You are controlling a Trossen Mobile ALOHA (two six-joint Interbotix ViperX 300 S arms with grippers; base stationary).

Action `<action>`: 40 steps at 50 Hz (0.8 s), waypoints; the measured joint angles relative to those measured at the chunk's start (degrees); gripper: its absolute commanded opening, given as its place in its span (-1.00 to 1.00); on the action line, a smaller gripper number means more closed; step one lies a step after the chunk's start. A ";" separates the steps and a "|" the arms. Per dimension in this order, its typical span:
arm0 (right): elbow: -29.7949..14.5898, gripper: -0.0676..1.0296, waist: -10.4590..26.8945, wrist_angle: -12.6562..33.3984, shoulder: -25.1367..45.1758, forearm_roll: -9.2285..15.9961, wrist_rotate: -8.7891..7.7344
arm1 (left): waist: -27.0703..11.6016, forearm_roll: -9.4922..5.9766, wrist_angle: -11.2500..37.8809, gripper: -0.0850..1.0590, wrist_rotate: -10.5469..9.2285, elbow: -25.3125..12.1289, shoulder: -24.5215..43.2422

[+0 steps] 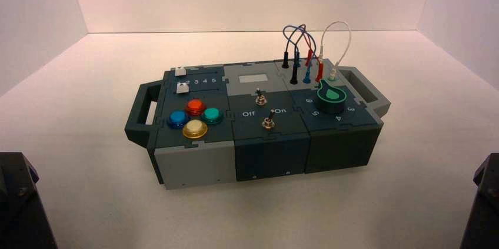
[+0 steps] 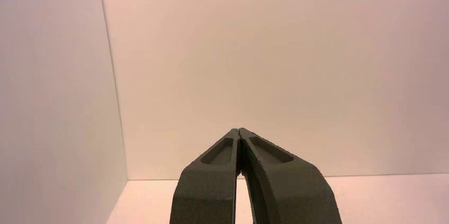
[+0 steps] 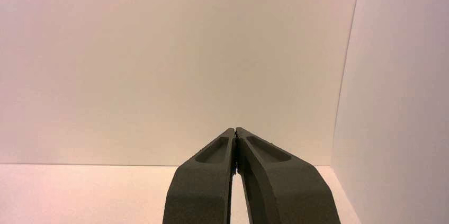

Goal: Rotate the box clockwise.

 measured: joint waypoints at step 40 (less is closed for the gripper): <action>-2.99 -0.92 2.55 6.50 0.18 0.09 0.79 | -9.76 -0.35 11.78 -0.91 -0.09 -3.16 2.20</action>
